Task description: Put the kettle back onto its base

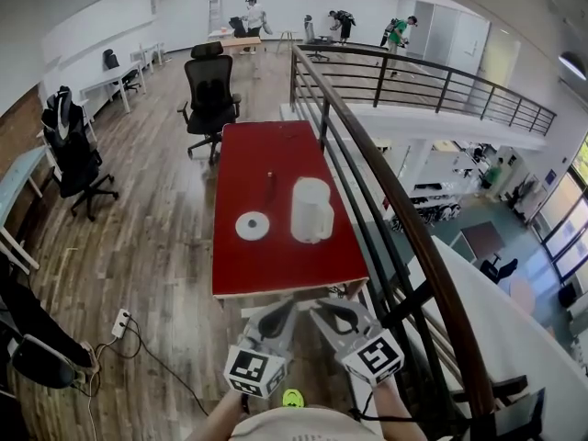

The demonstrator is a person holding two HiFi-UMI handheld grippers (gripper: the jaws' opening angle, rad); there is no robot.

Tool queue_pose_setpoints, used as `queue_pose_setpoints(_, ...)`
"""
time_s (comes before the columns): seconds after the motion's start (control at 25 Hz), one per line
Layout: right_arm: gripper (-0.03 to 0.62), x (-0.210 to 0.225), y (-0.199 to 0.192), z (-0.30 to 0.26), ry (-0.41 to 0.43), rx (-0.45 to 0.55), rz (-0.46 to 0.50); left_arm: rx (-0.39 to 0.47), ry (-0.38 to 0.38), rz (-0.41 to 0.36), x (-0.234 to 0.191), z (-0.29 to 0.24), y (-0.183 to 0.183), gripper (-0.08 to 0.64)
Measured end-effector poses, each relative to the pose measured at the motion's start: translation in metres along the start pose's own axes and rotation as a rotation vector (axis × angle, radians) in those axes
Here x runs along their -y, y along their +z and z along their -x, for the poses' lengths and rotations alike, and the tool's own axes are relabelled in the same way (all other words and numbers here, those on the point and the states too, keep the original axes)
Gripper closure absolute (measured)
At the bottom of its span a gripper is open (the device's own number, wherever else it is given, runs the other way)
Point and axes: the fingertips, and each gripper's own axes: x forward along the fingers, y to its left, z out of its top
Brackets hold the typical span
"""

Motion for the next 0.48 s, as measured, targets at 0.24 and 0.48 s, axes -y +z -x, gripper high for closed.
queue_pose_setpoints(0.24,0.545,0.014,-0.002,-0.002,0.010,0.006,-0.011,0.012,-0.001,-0.008,0.002,-0.017,0.005,0.482)
queue_pose_setpoints(0.48,0.545,0.023,-0.007,-0.002,0.008,-0.005,-0.022,-0.007,-0.002,0.009,0.000,-0.024,-0.004,0.514)
